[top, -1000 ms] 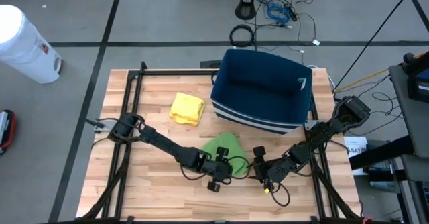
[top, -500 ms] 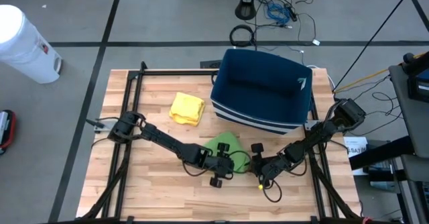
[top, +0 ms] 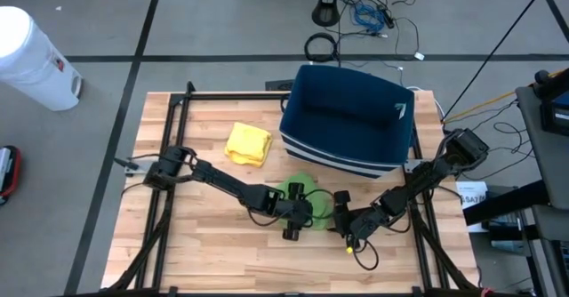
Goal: Fold towel
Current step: Fold the green towel
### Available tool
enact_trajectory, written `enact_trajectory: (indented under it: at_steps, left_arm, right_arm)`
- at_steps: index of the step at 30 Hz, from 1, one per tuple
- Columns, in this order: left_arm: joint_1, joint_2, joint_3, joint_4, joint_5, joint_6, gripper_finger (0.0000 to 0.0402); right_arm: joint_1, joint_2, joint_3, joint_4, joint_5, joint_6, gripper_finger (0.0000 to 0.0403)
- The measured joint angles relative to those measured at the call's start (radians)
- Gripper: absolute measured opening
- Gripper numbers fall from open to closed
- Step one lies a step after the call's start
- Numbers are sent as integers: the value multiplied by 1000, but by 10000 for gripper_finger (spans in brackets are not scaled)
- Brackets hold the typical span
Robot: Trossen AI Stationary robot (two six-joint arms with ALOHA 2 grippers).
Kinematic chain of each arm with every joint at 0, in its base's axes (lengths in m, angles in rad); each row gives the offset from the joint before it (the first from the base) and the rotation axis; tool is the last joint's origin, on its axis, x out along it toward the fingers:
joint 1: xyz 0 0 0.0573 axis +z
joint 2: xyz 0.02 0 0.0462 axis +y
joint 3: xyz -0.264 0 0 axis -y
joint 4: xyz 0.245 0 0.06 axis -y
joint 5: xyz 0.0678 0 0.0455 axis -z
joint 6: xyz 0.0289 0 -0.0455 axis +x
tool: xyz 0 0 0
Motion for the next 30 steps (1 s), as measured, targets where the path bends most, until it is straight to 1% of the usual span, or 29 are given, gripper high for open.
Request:
enact_trajectory:
  at_steps: [2,5,8,10,13,17,19,22,25,30]
  left_arm:
    - [8,22,0,2,37,0,221]
    - [11,43,1,9,50,0,191]
    - [11,44,2,18,52,7,155]
    - [9,41,1,30,53,16,130]
    - [8,40,7,39,62,43,99]
    - [8,37,31,20,66,68,67]
    - [8,37,46,-4,67,84,52]
    - [8,37,93,-72,66,96,35]
    - [8,37,135,-147,63,113,26]
    - [7,36,221,-290,7,147,23]
  right_arm:
    - [-2,0,0,-1,22,0,166]
    - [-14,0,0,-19,42,12,169]
    - [-29,1,0,-37,41,16,155]
    - [-38,6,0,-46,38,14,134]
    - [-48,11,0,-53,33,5,93]
    - [-58,11,0,-73,-25,0,24]
    - [-55,11,0,-89,-46,0,7]
    - [-43,11,1,-120,-63,30,9]
    - [-31,10,3,-144,-74,55,3]
    - [-14,9,3,-151,-91,72,2]
